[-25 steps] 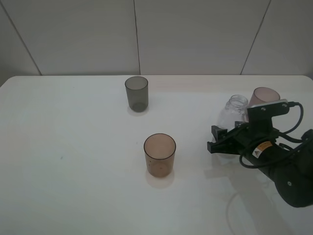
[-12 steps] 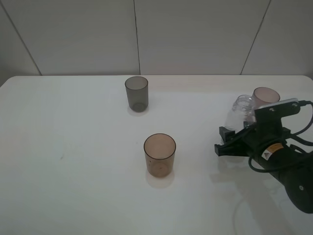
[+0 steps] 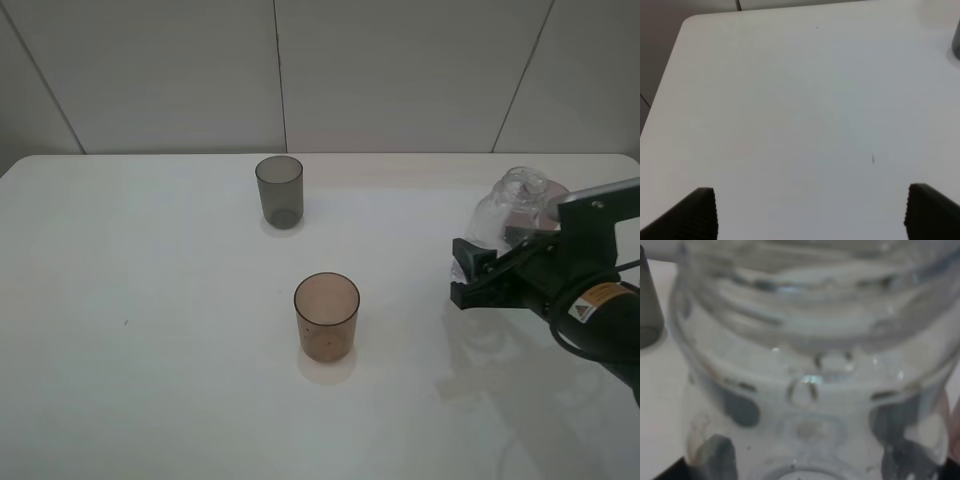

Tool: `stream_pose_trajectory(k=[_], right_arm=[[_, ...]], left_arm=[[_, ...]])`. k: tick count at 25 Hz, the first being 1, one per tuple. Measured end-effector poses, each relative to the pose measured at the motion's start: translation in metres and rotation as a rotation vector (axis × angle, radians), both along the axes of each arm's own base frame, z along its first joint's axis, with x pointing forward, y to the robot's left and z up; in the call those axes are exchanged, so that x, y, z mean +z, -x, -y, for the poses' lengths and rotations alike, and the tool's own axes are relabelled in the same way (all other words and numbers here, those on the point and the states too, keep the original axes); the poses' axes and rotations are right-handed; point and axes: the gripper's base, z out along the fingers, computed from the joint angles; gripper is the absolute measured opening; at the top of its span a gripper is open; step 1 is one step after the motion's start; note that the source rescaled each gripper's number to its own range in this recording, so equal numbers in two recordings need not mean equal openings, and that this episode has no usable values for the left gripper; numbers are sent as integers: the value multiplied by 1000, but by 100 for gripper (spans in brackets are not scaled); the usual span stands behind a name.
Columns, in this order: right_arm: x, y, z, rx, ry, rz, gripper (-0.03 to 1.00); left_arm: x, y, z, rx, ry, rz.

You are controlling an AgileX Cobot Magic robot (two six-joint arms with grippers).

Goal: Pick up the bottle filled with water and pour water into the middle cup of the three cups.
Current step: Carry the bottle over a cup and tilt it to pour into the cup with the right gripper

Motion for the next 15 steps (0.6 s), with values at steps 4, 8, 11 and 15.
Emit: stream_pose_trajectory(k=[4,8,11,15], right_arm=[[12,4,-1,11,-20,-67,0],[29,2,-7,60,8,-138,0],[45,-1,-14,128,62,-193,0],[62,-5,-21,210,139,-255,0]], left_arm=[[0,0,0,0,0,0],[0,0,0,0,0,0],[0,0,0,0,0,0],[0,0,0,0,0,0]])
